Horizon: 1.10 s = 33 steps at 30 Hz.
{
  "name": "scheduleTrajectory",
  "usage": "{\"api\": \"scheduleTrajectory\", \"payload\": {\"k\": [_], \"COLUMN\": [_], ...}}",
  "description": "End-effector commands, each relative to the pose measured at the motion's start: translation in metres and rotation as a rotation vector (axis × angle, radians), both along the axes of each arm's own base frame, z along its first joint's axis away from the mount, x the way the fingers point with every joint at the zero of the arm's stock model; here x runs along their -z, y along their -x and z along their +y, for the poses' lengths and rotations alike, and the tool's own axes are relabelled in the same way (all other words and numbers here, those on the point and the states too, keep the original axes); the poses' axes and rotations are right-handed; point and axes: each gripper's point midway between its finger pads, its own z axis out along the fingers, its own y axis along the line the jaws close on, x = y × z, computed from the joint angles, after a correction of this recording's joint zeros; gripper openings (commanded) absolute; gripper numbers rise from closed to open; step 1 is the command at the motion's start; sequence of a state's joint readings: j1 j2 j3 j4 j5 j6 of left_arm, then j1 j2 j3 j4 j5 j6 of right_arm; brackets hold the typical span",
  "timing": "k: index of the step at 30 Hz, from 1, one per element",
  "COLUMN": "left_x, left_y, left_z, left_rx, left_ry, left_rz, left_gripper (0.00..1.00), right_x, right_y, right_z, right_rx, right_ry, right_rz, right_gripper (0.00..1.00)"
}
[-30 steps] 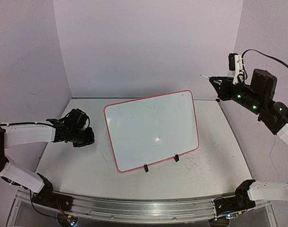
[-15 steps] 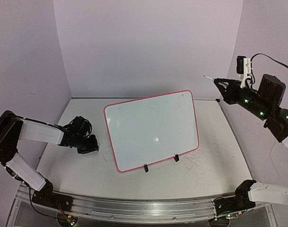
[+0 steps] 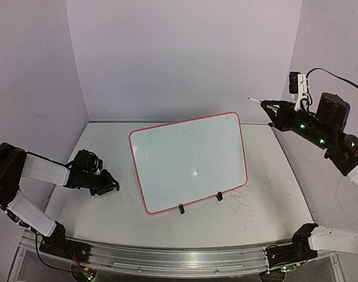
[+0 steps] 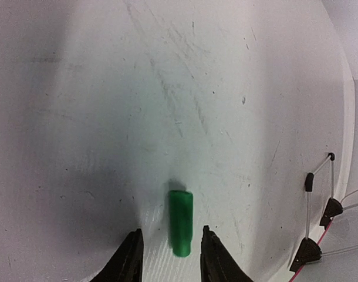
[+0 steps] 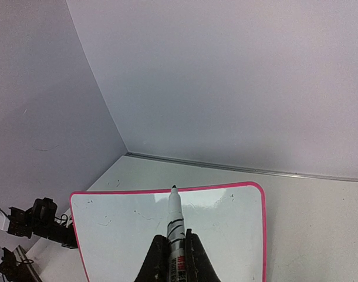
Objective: Write a sentence on the whiteboard
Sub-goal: Place the pen cap at the center of the board, then hold the whiteboard at the center of the board.
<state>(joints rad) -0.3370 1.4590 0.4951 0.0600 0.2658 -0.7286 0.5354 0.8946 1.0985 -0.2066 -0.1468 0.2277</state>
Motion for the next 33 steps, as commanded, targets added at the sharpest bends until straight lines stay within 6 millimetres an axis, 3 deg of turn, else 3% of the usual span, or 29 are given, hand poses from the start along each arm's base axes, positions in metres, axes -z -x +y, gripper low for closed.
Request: {"api": "scheduleTrajectory", "payload": {"k": [1,7,11,14,17,20,25,30,33], "left_x": [-0.006,-0.030,-0.051,-0.077,-0.111,-0.139,-0.165,-0.202,-0.212], "left_y": [0.005,0.000,-0.002,-0.005,-0.006,-0.005,-0.003,0.010,0.016], "left_z": [0.002,0.020,0.021,0.020,0.019,0.020,0.019,0.024,0.014], "left_rx": [0.013,-0.021,-0.017,-0.018,-0.019,-0.026,-0.044,-0.130,-0.085], "left_ry": [-0.003,-0.101,-0.113,-0.093,-0.059,-0.037,0.019,0.188,0.268], "left_rz": [-0.009,-0.059,-0.092,-0.153,-0.246,-0.329,-0.412,-0.564,-0.606], "left_gripper": [0.40,0.49,0.62,0.79,0.88,0.92,0.94,0.97,0.98], "right_x": [-0.007,-0.005,0.002,0.009,0.012,0.008,0.012,0.008,0.003], "right_y": [-0.001,-0.003,-0.007,-0.011,-0.013,-0.012,-0.006,0.005,0.012], "right_z": [0.004,0.001,-0.008,-0.015,-0.021,-0.030,-0.029,-0.040,-0.050], "right_rx": [-0.015,0.004,0.060,0.103,0.139,0.181,0.156,0.183,0.215], "right_ry": [-0.024,-0.012,0.017,0.045,0.071,0.073,0.063,0.053,0.031], "right_rz": [-0.023,-0.027,-0.019,-0.010,-0.016,-0.032,-0.028,-0.043,-0.056], "right_gripper": [0.00,0.00,0.00,0.00,0.00,0.00,0.00,0.00,0.00]}}
